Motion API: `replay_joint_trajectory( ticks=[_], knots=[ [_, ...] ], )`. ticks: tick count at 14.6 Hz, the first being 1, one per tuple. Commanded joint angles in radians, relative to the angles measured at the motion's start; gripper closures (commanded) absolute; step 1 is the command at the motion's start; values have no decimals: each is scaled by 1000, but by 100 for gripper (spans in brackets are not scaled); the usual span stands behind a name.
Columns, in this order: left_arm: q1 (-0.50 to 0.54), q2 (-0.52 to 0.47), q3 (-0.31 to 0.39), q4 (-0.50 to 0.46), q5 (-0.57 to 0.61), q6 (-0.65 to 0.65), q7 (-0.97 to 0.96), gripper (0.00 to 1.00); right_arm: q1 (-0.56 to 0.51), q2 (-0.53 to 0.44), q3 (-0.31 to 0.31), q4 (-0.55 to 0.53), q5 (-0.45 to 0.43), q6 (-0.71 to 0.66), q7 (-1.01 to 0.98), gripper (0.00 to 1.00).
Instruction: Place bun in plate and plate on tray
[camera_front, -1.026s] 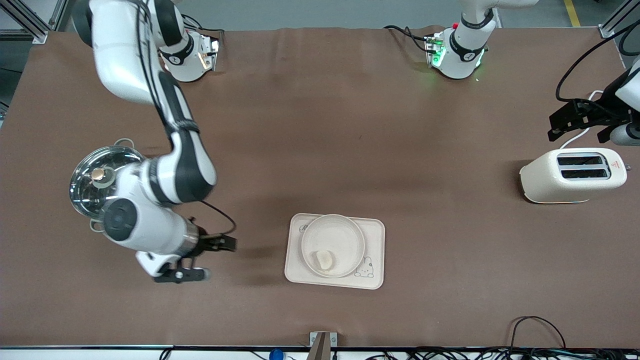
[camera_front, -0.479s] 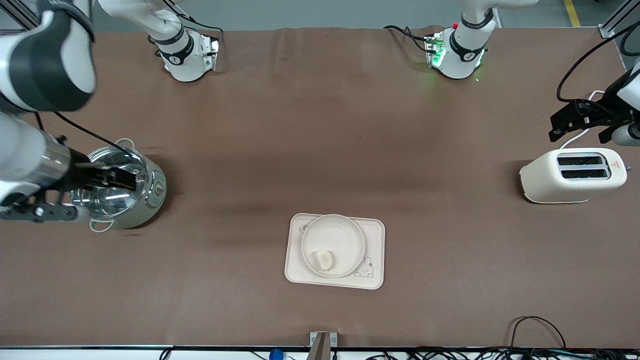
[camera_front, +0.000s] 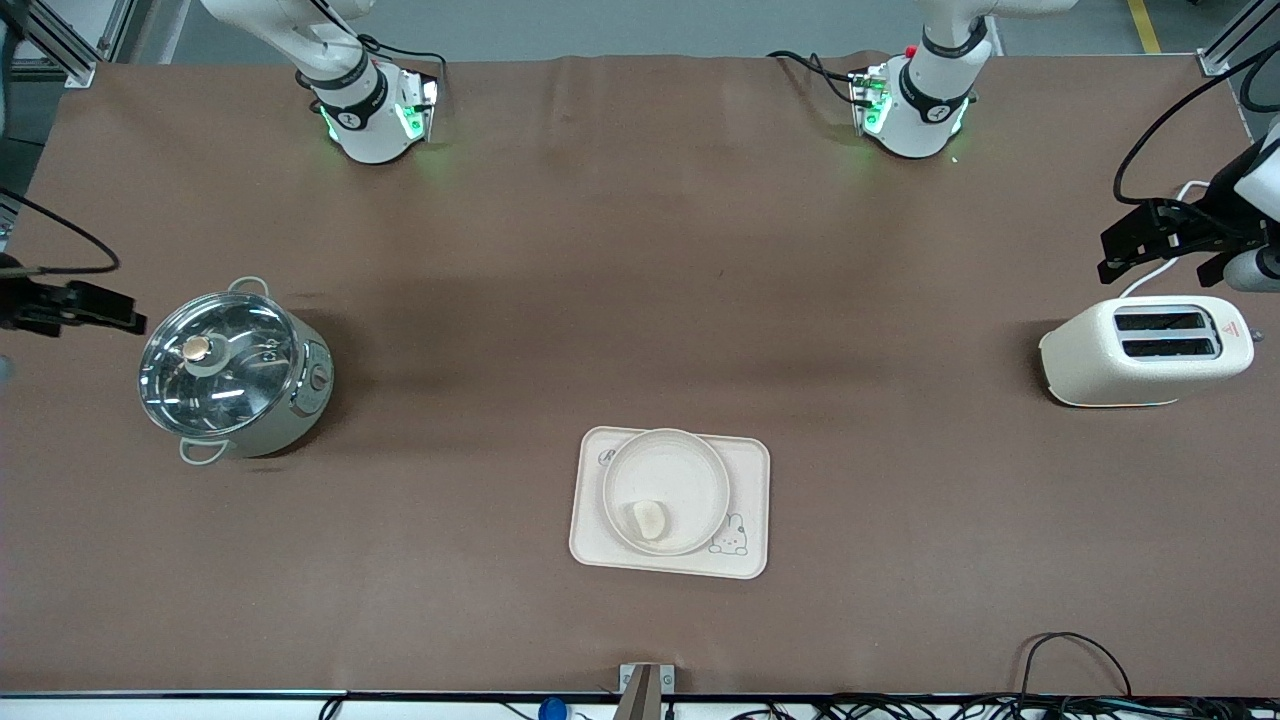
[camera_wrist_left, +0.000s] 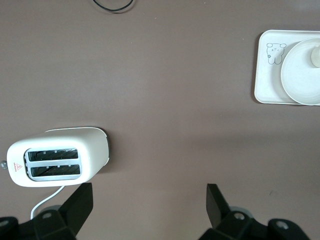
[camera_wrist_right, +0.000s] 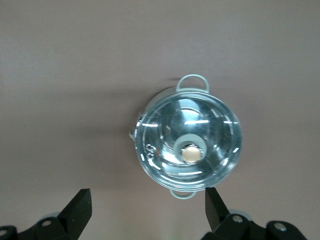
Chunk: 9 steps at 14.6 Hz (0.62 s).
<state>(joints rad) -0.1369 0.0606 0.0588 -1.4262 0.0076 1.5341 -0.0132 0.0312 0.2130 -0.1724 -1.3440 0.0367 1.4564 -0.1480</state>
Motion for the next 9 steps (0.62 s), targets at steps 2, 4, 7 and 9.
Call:
replay_joint_trajectory(
  ticks=[2, 4, 7, 9],
  knots=[
    [2, 8, 4, 18, -14, -3, 7, 0, -129, -136, 143, -58, -43, -37, 2, 0],
    [2, 8, 6, 18, -12, -3, 7, 0, -132, -211, 157, -134, -49, -33, 4, 0],
    [2, 8, 6, 18, -14, -3, 7, 0, -90, -233, 131, -162, -52, -22, 2, 0],
    [2, 8, 6, 18, -14, -3, 6, 0, -16, -238, 78, -156, -47, -62, 4, 0]
  ],
)
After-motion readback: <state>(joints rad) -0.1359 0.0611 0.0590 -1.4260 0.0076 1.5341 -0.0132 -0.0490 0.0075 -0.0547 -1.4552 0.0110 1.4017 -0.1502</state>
